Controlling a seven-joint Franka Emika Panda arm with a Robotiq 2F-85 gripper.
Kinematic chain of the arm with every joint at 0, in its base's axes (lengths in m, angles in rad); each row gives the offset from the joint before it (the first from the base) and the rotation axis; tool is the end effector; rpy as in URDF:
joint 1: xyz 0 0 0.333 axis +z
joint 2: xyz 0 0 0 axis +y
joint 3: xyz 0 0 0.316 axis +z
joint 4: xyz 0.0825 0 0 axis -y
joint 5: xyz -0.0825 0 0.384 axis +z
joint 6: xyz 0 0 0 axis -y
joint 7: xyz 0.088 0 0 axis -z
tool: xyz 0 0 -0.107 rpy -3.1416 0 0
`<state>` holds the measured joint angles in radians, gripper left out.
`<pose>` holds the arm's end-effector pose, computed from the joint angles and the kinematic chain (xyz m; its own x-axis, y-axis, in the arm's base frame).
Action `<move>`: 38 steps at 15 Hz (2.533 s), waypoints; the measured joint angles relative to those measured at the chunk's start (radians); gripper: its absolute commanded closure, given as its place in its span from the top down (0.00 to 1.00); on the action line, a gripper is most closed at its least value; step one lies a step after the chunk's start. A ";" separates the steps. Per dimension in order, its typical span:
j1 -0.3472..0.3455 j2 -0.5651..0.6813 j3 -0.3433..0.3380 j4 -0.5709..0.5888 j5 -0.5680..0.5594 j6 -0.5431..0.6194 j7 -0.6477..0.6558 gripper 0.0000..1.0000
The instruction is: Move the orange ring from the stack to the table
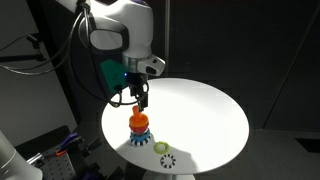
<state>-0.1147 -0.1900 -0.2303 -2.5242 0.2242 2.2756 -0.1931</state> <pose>0.4144 -0.1416 0.3396 0.9565 -0.2890 -0.0410 -0.2909 -0.9326 -0.2136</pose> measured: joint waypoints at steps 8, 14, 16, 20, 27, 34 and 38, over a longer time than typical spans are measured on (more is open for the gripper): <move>-0.010 0.003 -0.008 0.010 0.009 0.000 0.000 1.00; -0.037 0.011 -0.047 0.032 0.089 0.004 -0.036 1.00; -0.043 0.022 -0.063 0.036 0.139 0.005 -0.073 1.00; -0.047 0.070 -0.092 0.044 0.262 0.003 -0.168 1.00; -0.066 0.166 -0.096 0.057 0.407 -0.010 -0.318 1.00; -0.090 0.241 -0.080 0.069 0.472 -0.027 -0.406 1.00; -0.116 0.277 -0.073 0.083 0.472 -0.040 -0.420 1.00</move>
<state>-0.2307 0.0867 -0.3036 -2.4408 0.6963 2.2358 -0.6129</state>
